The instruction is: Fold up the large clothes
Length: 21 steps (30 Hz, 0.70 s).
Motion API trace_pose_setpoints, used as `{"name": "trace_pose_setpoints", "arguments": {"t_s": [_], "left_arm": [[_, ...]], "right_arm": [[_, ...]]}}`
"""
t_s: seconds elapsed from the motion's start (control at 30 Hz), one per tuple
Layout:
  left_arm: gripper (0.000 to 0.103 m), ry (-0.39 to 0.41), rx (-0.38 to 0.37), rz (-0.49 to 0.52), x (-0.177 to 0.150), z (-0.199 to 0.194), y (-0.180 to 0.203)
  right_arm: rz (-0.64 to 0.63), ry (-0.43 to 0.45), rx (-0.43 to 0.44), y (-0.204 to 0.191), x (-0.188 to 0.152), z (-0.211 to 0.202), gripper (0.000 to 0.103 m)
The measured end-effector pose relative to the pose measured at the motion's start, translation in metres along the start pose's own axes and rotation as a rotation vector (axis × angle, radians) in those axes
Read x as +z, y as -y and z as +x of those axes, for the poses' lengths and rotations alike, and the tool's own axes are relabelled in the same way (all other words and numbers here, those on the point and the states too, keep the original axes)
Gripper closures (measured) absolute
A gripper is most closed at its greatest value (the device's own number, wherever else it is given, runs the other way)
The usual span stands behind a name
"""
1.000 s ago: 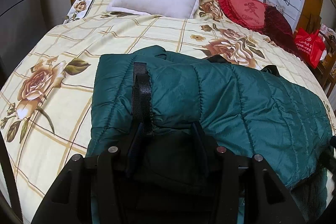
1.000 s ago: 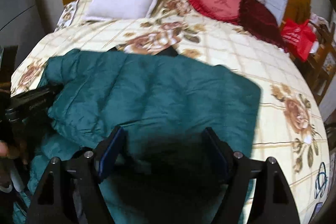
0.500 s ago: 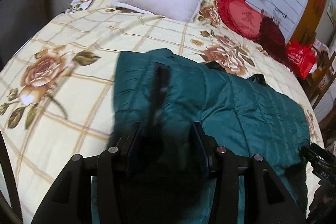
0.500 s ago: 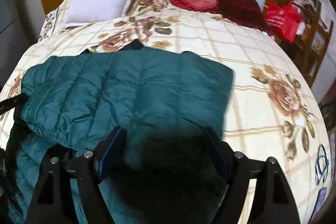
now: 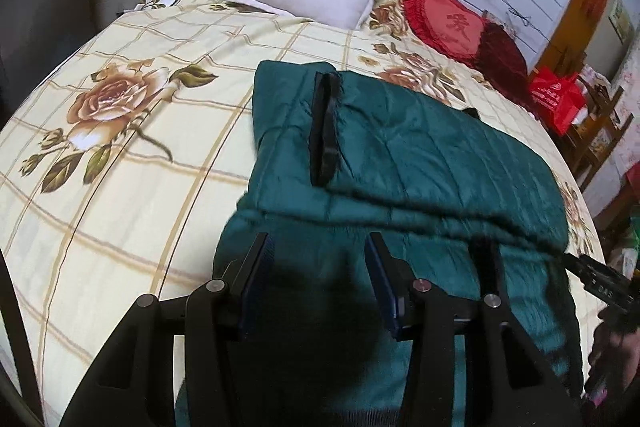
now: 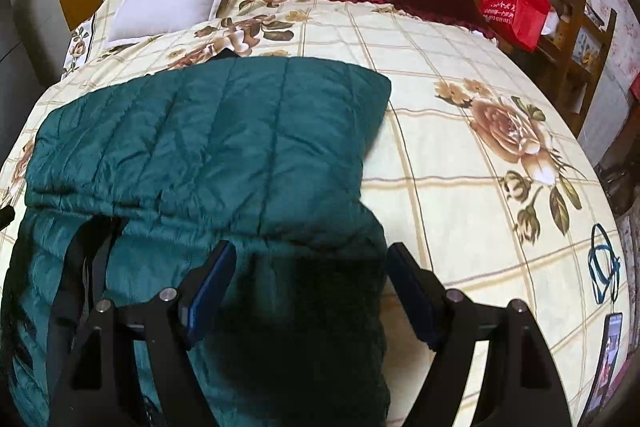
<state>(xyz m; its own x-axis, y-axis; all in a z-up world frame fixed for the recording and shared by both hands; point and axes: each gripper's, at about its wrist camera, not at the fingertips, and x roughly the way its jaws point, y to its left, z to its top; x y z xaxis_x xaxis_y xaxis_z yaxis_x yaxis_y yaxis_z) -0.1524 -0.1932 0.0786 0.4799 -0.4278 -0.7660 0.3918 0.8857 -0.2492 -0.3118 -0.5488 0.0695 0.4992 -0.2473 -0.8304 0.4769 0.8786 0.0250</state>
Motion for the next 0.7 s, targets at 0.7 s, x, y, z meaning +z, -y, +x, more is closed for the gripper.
{"name": "trace_pose_setpoints", "arguments": {"t_s": [0.7], "left_arm": [[0.074, -0.049, 0.013, 0.032, -0.069, -0.046, -0.015]], "right_arm": [[-0.03, -0.016, 0.042, -0.001, -0.057, -0.041, 0.02]]}}
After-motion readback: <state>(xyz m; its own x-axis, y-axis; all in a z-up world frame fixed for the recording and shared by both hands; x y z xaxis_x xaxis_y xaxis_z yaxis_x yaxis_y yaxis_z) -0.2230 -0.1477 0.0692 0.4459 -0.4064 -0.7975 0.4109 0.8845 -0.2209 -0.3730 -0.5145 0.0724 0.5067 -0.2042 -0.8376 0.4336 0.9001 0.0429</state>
